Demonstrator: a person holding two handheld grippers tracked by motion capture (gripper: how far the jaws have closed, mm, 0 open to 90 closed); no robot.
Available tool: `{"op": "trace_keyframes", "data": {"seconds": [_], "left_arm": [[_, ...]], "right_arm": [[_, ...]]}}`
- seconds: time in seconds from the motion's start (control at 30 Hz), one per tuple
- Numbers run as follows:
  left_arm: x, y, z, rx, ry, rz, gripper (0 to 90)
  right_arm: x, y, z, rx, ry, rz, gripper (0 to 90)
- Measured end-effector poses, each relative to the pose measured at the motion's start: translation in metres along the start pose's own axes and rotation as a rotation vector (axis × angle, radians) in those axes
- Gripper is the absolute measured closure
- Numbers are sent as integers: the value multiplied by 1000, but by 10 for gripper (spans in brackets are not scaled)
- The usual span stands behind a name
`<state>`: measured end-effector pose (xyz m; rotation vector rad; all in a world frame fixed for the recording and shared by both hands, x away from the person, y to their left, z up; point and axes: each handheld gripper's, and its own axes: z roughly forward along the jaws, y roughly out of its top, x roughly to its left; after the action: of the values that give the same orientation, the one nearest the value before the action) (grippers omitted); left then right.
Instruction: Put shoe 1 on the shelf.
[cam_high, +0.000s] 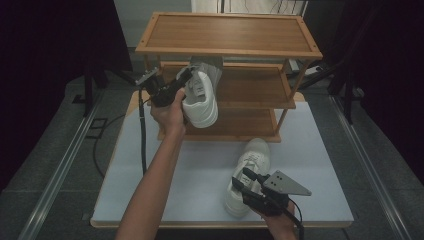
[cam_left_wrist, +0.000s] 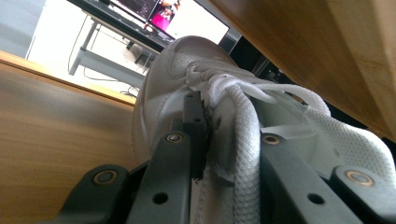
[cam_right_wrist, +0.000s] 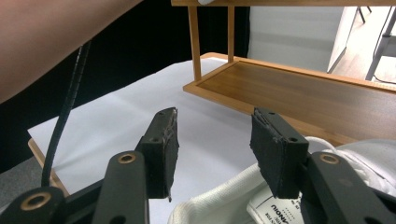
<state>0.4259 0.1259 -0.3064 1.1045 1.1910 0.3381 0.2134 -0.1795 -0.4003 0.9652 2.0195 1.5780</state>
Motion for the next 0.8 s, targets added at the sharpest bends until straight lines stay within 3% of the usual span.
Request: {"op": "trace_keyframes", "data": {"seconds": [0.23, 0.8], "left_arm": [[2, 6, 13, 7, 30, 19, 812], [9, 6, 39, -4, 82, 13, 807]], "right_arm": [[1, 2, -2, -11, 2, -2, 513], [-1, 5, -6, -27, -11, -7, 513]]}}
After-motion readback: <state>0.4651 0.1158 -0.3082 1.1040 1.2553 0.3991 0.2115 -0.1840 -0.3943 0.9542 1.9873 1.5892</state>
